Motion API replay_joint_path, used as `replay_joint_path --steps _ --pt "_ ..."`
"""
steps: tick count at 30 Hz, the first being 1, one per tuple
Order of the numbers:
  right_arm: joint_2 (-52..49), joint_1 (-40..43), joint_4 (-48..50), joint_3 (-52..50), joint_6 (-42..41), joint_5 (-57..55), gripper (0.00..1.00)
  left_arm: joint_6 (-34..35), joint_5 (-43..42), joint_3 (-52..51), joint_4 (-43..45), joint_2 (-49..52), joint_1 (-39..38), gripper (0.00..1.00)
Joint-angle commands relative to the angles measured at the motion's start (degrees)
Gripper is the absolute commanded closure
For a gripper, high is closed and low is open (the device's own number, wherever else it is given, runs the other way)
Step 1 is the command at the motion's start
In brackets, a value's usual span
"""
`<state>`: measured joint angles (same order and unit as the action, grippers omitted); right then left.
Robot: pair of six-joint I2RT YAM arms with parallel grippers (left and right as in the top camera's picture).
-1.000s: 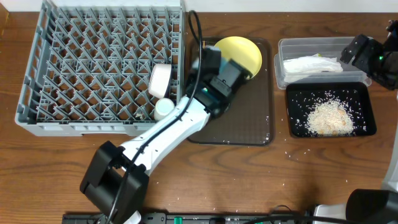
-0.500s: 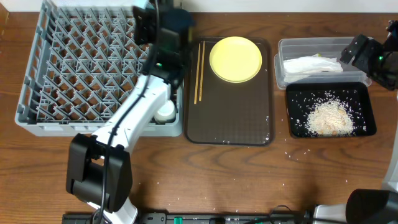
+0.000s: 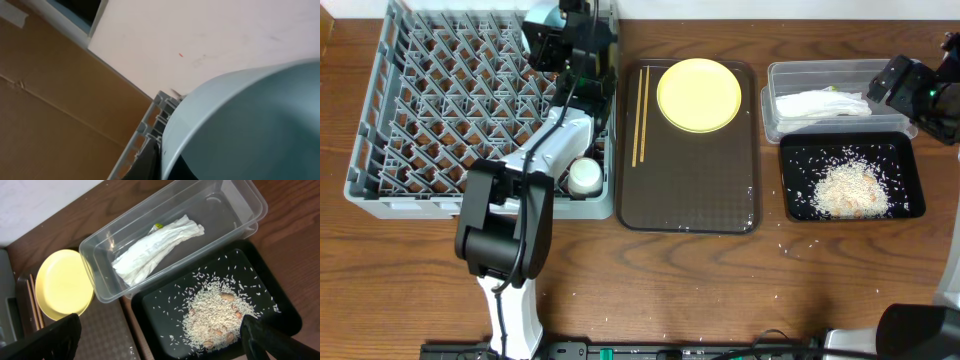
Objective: Sort waste into correct bins and load items into the dishwasher
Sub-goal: 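Lift the light-blue bowl and place it in the rack, release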
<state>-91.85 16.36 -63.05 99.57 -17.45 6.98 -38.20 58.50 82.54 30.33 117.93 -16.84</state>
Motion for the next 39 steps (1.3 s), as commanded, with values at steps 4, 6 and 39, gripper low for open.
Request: replay_joint_path --steps 4,6,39 --pt "0.1 0.5 0.0 0.1 -0.5 -0.1 0.01 3.9 2.9 0.1 -0.1 2.6 -0.8 0.93" --pt "0.1 0.5 0.0 0.1 -0.5 -0.1 0.01 4.8 3.8 -0.3 -0.2 2.8 -1.2 0.92" --pt "0.1 0.5 0.0 0.1 -0.5 -0.1 0.01 21.8 8.5 -0.8 -20.3 2.8 -12.7 0.65"
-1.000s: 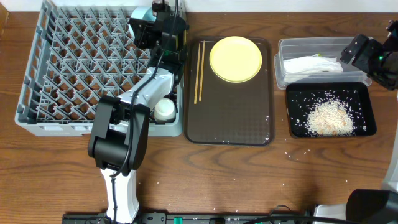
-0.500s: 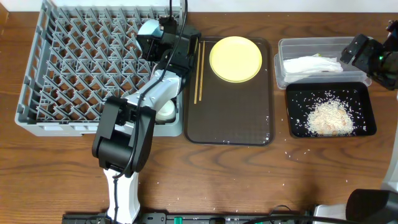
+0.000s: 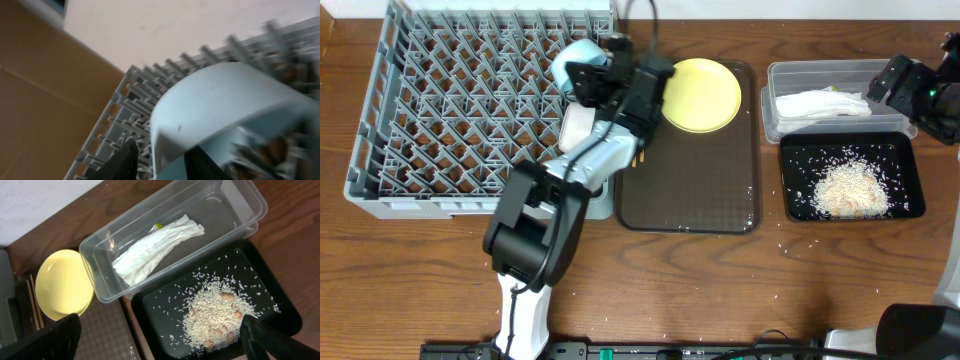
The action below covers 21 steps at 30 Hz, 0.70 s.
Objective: Sort waste into correct bins and load items into the dishwasher
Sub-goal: 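Lift the light-blue bowl and place it in the rack, release, then move the left gripper to the yellow plate and grasp its rim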
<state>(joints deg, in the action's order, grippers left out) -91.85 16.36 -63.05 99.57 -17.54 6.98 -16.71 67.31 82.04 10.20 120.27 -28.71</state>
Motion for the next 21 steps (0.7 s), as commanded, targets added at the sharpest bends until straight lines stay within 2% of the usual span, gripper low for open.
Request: replay_joint_path --steps 1,9,14,21 --pt "0.1 0.5 0.0 0.1 -0.4 -0.1 0.01 0.3 -0.7 -0.3 -0.3 0.5 -1.0 0.63" --pt "0.1 0.5 0.0 0.1 -0.4 -0.1 0.01 0.3 -1.6 -0.3 -0.7 0.5 -1.3 0.4" --pt "0.1 0.5 0.0 0.1 -0.4 -0.1 0.01 0.3 -10.7 -0.3 -4.0 0.5 -1.3 0.36" --pt "0.1 0.5 0.0 0.1 -0.4 -0.1 0.01 0.3 -15.7 2.6 -5.2 -2.8 -1.4 0.27"
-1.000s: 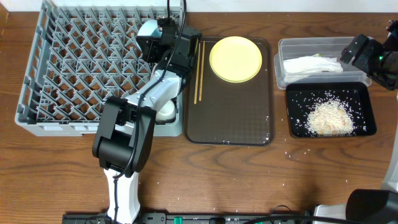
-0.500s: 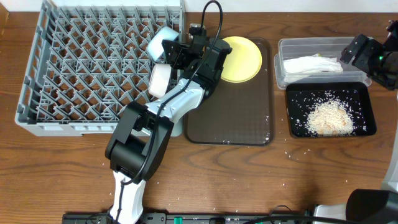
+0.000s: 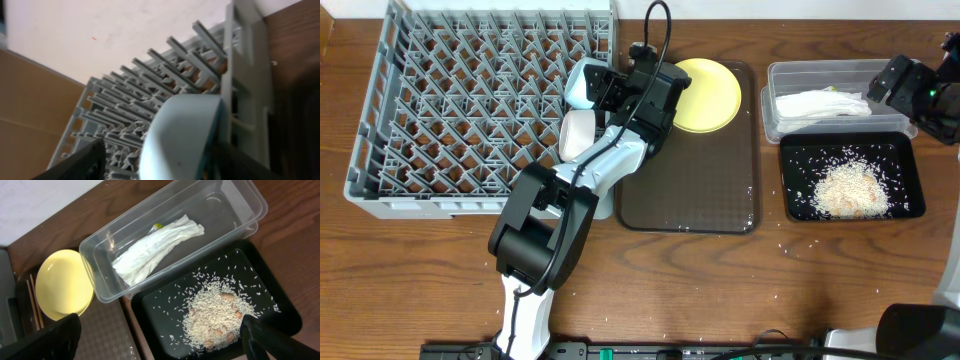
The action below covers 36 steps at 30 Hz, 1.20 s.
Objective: Sort waste into correct bins and load items into the dishwasher
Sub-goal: 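Move the left gripper to the yellow plate and grasp its rim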
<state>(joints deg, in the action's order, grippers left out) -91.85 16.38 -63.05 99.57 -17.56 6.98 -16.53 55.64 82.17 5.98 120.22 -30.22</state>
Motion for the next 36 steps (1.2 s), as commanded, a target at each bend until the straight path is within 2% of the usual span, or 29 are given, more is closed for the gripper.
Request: replay_joint_path --steps 1,6,8,10,11,14,16,20,23,31,36 --pt "0.1 0.5 0.0 0.1 -0.4 -0.1 0.01 0.2 -6.6 3.0 -2.4 -4.3 0.1 0.27" --pt "0.1 0.5 0.0 0.1 -0.4 -0.1 0.01 5.2 -26.4 4.1 -12.2 -13.4 0.1 0.27" --pt "0.1 0.5 0.0 0.1 -0.4 -0.1 0.01 11.2 -36.6 4.1 -16.1 -16.9 0.1 0.27" --pt "0.1 0.5 0.0 0.1 -0.4 -0.1 0.01 18.5 -43.1 4.1 -18.8 -19.0 0.0 0.28" --pt "0.1 0.5 0.0 0.1 -0.4 -0.1 0.01 23.8 -45.7 4.1 -20.2 -19.7 -0.1 0.28" --pt "0.1 0.5 0.0 0.1 -0.4 -0.1 0.01 33.6 -50.8 4.1 -22.7 -19.6 -0.9 0.3" --pt "0.1 0.5 0.0 0.1 -0.4 -0.1 0.01 37.9 -51.2 4.1 -23.2 -18.4 -2.1 0.32" --pt "0.1 0.5 0.0 0.1 -0.4 -0.1 0.01 41.5 -51.1 4.4 -23.1 -14.9 -4.2 0.33" --pt "0.1 0.5 0.0 0.1 -0.4 -0.1 0.01 46.1 -51.2 6.4 -25.3 -10.4 -4.2 0.33" --pt "0.1 0.5 0.0 0.1 -0.4 -0.1 0.01 54.2 -49.3 8.0 -24.7 -3.5 -4.0 0.33" --pt "0.1 0.5 0.0 0.1 -0.4 -0.1 0.01 61.0 -45.5 8.0 -23.8 -0.6 -4.0 0.45"
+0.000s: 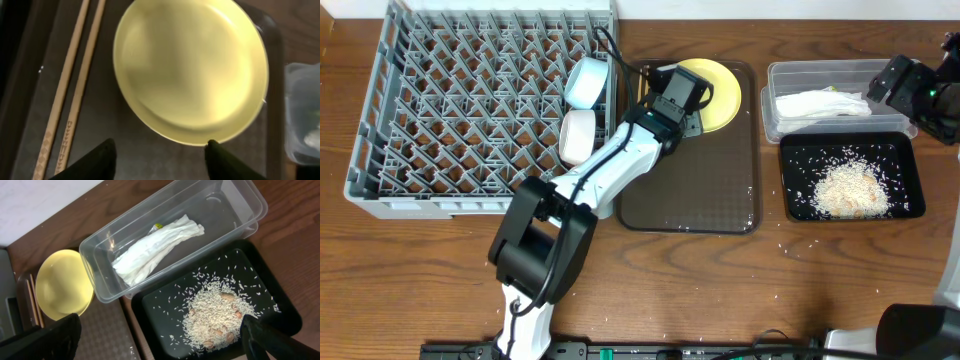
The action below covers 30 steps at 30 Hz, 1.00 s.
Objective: Sort waste into correct bins and load items into the dishwasher
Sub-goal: 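Move the left gripper to the yellow plate and grasp its rim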
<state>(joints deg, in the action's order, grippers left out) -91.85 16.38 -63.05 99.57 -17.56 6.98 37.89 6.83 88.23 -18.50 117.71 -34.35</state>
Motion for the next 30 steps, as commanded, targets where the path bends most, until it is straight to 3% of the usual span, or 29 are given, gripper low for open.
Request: replay_joint_path --steps 1,15,23,30 --pt "0.1 0.5 0.0 0.1 -0.4 -0.1 0.01 7.4 3.3 1.9 1.3 2.4 0.2 0.45" --pt "0.1 0.5 0.0 0.1 -0.4 -0.1 0.01 12.2 3.3 1.9 6.0 10.3 0.1 0.49" --pt "0.1 0.5 0.0 0.1 -0.4 -0.1 0.01 11.9 3.3 1.2 5.0 11.2 0.0 0.59" --pt "0.1 0.5 0.0 0.1 -0.4 -0.1 0.01 12.0 2.6 1.1 -7.5 11.2 -0.1 0.63"
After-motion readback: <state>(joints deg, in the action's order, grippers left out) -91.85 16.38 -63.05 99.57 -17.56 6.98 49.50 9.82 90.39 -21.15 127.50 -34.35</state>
